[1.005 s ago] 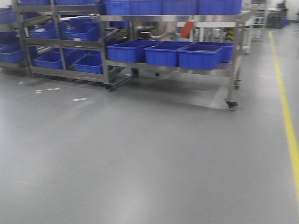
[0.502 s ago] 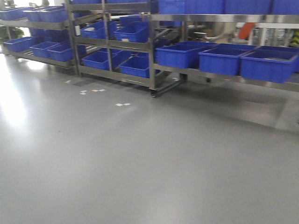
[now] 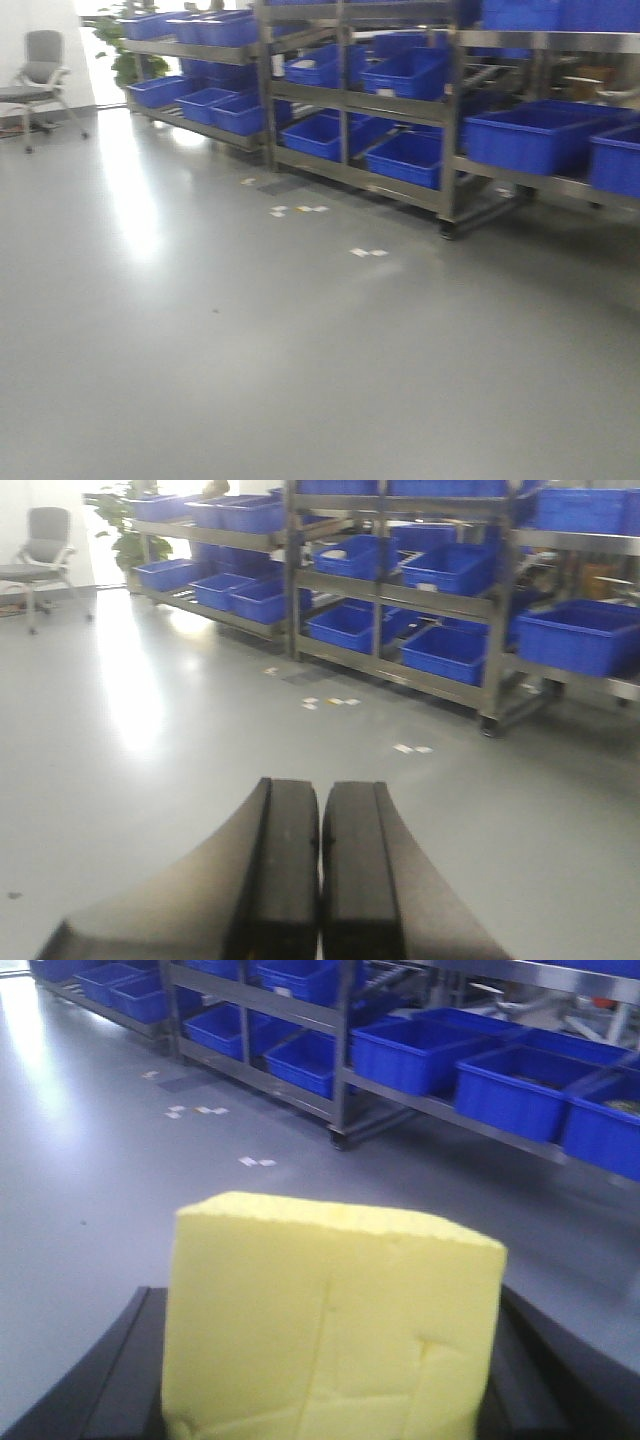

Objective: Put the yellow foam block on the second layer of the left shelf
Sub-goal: 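Drive the base to the blue-bin shelf holding the cube in the right gripper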

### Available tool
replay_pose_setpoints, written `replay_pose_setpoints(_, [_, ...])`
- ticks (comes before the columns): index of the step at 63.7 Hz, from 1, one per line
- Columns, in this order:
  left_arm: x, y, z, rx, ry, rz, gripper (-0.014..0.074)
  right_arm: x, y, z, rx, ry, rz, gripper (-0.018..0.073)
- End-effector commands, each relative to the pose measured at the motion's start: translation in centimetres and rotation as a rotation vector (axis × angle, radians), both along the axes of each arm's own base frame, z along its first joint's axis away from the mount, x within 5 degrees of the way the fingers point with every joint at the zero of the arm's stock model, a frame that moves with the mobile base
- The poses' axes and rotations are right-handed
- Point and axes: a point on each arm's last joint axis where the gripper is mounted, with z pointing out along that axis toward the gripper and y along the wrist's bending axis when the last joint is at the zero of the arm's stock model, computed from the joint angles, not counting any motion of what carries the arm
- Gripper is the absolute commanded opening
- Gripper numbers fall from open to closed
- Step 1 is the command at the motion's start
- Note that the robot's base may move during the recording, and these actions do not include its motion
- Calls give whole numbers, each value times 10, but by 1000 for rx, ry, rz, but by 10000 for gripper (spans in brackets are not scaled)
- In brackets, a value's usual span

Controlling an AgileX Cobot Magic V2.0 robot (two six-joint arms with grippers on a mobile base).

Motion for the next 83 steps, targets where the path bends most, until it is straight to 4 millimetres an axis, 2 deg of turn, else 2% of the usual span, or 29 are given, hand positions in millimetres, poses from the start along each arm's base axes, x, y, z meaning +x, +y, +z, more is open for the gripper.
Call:
replay_pose_setpoints(1, [0,-1,-1,-15,-67,-11,136,-5,0,16,-23,-120,-2,328])
replay_pose_setpoints(83, [0,-1,-1,-15,-67,-11,136,-5,0,16,-23,-117,-3,328])
